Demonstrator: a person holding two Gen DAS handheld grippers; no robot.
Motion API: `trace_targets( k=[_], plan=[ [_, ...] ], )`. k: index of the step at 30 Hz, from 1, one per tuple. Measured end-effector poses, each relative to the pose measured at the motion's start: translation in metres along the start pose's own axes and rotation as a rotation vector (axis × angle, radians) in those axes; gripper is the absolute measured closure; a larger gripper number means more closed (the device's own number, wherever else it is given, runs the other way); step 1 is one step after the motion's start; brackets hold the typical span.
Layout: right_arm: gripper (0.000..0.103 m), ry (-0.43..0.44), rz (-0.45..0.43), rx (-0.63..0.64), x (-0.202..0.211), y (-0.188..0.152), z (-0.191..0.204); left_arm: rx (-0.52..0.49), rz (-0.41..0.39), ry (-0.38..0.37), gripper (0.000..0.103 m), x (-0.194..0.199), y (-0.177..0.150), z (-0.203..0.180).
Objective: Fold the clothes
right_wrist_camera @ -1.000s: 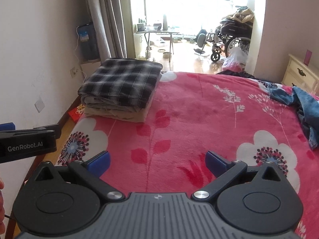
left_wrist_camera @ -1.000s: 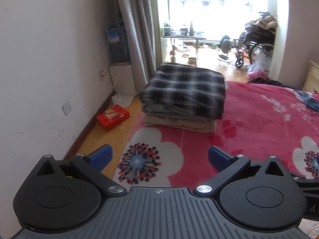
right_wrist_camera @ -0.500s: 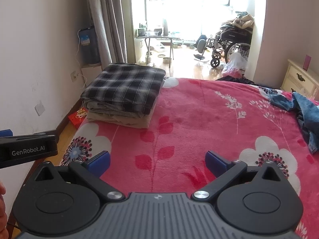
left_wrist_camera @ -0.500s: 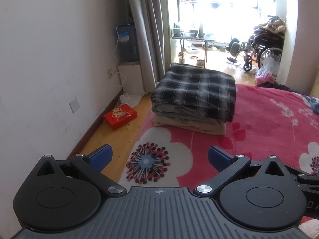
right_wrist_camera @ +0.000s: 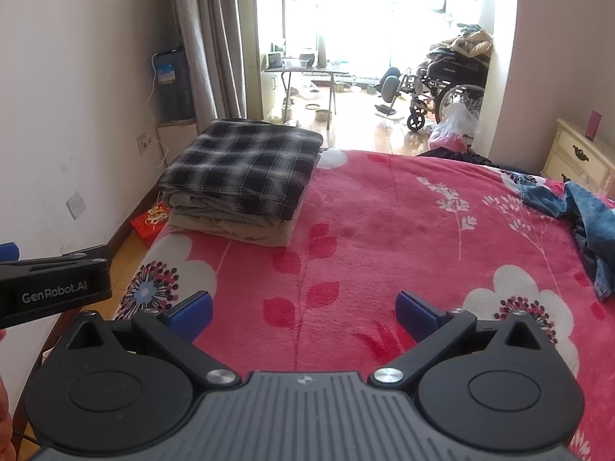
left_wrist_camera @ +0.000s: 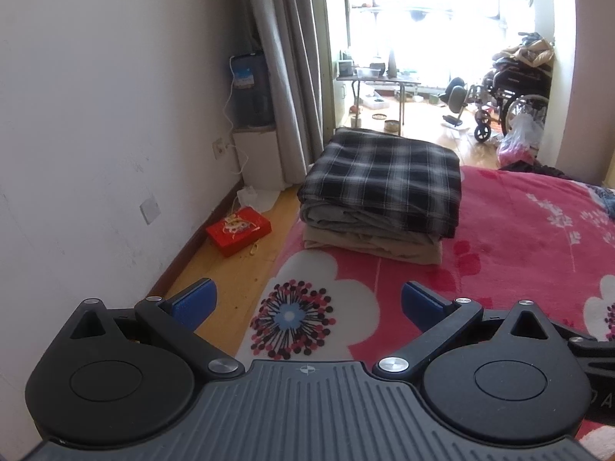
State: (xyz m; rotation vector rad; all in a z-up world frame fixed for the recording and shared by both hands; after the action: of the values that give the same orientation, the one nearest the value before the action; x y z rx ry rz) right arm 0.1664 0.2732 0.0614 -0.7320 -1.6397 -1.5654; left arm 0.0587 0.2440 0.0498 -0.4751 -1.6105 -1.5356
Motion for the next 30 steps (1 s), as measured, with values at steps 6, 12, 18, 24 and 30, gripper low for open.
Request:
trace_targets(
  k=[6, 12, 18, 24, 30],
  plan=[
    [0.000, -0.007, -0.004, 0.010, 0.0009, -0.0004, 0.0000, -0.001, 0.000, 0.003, 0.000, -0.0002, 0.0005, 0.0003],
    [0.000, -0.014, 0.000, 0.015, -0.0005, -0.0016, -0.0001, -0.002, 0.008, 0.002, 0.000, -0.0021, -0.0001, 0.0005],
    [0.000, -0.018, 0.001, 0.016, -0.0019, -0.0022, 0.0005, -0.006, 0.005, 0.006, 0.000, -0.0022, -0.0003, 0.0009],
    [0.000, -0.020, -0.001, 0.024, -0.0012, -0.0028, 0.0012, -0.012, -0.001, 0.009, 0.000, -0.0013, -0.0004, 0.0003],
    [0.000, -0.022, 0.001, 0.028, -0.0014, -0.0032, 0.0030, -0.018, -0.001, 0.010, 0.000, -0.0015, -0.0002, 0.0005]
  ],
)
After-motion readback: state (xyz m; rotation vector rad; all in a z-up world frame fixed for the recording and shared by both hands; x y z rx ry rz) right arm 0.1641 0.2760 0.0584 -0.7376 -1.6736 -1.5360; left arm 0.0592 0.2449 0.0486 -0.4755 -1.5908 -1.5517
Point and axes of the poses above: each gripper's, at about its wrist camera, not at the fingertips, and x roughly against the way its jaws point, z to its left, y to its top, the point moved 9 cm from there along -x, roughly the way its jaws point, and after that the axes turned 13 degrees about z, right-handed, at the moved point
